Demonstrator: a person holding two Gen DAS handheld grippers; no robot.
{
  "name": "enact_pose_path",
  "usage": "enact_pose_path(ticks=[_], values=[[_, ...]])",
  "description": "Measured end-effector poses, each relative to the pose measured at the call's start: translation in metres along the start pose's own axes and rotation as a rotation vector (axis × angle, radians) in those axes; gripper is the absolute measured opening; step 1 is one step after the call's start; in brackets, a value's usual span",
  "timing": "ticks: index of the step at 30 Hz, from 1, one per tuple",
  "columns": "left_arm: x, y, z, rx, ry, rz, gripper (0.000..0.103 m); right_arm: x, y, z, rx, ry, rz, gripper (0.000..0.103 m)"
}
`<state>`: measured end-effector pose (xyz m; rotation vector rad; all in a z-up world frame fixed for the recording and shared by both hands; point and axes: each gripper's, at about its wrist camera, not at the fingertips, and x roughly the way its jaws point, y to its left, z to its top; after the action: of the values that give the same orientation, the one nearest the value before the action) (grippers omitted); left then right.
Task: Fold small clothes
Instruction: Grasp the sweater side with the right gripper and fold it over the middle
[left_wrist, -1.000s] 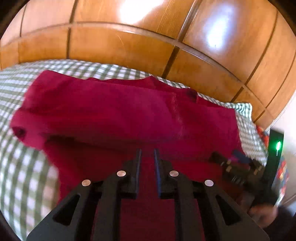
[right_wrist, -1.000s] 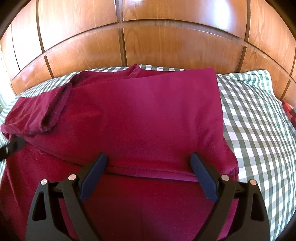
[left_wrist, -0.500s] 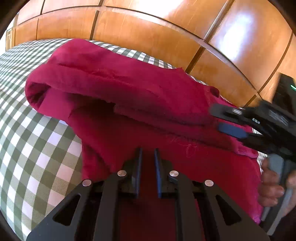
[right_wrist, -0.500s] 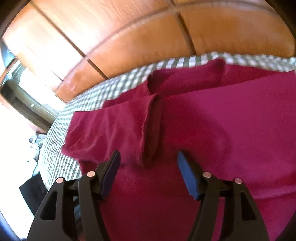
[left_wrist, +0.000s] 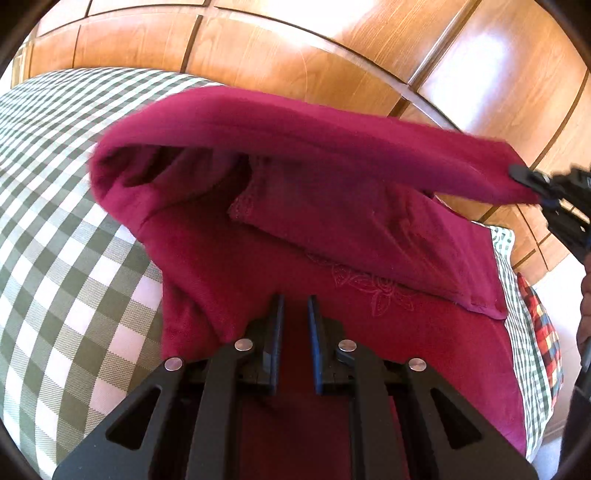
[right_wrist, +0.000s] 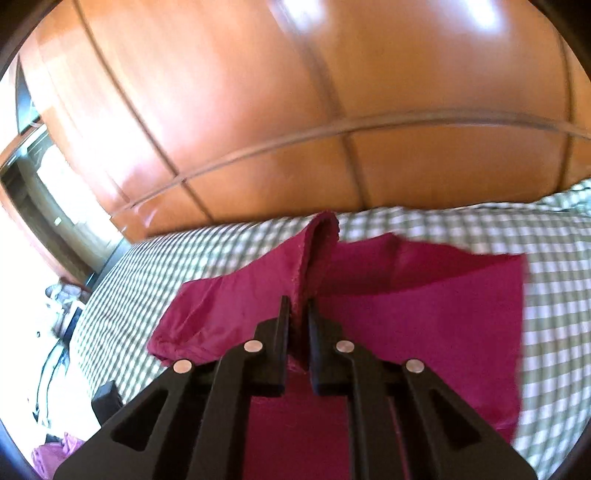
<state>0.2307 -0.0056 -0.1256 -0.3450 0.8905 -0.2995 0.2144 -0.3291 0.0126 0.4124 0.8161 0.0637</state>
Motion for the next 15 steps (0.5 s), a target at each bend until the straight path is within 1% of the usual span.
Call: enact_pose_path(ticks=[4,7,9,13,15], values=[[0.0,0.0,0.0,0.0,0.0,0.0,0.012,-0.014,-0.059,-0.015,0.106,-0.002,-0.071,0.008],[0.0,0.0,0.0,-0.001,0.001,0.0,0.012,-0.014,-0.094,-0.032,0.164,0.025,-0.131,0.008],[-0.001,0.0,0.0,0.001,0.001,0.002,0.012,-0.008,-0.119,-0.046,0.215,0.054,-0.16,0.008],[-0.001,-0.002,-0.001,0.005,0.006,0.011,0.012,0.006,-0.133,-0.065,0.252,0.09,-0.18,0.008],[-0.004,-0.006,0.001,0.018,0.025,0.021,0.012,0.007,-0.132,-0.072,0.256,0.085,-0.178,0.008]])
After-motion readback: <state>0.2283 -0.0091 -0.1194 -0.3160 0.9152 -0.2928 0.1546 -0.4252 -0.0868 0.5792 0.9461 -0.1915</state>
